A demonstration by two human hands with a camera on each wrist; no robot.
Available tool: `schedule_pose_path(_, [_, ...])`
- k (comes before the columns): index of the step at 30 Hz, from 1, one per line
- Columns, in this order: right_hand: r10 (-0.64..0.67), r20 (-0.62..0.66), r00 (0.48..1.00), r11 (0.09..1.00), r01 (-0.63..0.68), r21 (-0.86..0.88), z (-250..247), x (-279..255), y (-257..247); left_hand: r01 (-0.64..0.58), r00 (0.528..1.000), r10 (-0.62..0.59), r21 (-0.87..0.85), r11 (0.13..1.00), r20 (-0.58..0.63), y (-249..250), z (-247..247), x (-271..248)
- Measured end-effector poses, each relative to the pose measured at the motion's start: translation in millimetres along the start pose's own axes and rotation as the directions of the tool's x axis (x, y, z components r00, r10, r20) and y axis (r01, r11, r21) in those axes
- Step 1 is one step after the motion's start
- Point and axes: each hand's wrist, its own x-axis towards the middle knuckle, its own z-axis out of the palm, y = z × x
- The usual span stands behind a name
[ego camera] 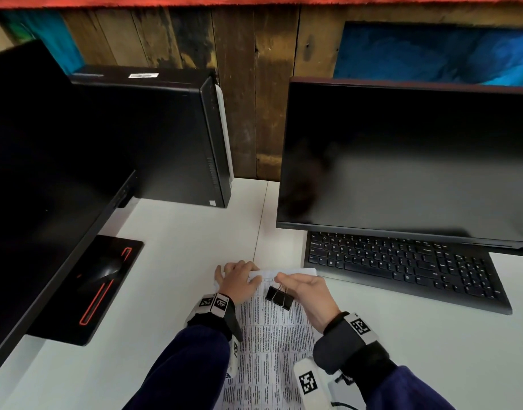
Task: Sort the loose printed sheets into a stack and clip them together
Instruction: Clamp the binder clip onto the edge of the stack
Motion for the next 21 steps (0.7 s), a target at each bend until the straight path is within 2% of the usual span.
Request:
schedule_pose_path(6, [0.074, 0.015, 0.997, 0.997, -0.075, 0.019, -9.4, -2.3, -6.6, -0.001, 1.000, 0.001, -0.003, 1.000, 0.001, -0.4, -0.3, 0.8])
schedule_pose_path(10, [0.177, 0.065, 0.982, 0.984, -0.179, 0.017, -13.6, -1.3, -11.9, 0.002, 1.000, -0.002, -0.001, 1.000, 0.004, 0.0, -0.6, 0.5])
schedule_pose_path(15, [0.281, 0.085, 0.956, 0.951, -0.266, -0.159, -14.4, 6.3, -16.8, 0.003, 1.000, -0.003, -0.011, 1.000, -0.002, 0.5, -0.4, -0.1])
schedule_pose_path(21, [0.271, 0.068, 0.960, 0.937, -0.247, -0.248, -16.6, 4.6, -15.7, 0.006, 1.000, -0.006, -0.013, 1.000, 0.000, 0.3, -0.4, -0.1])
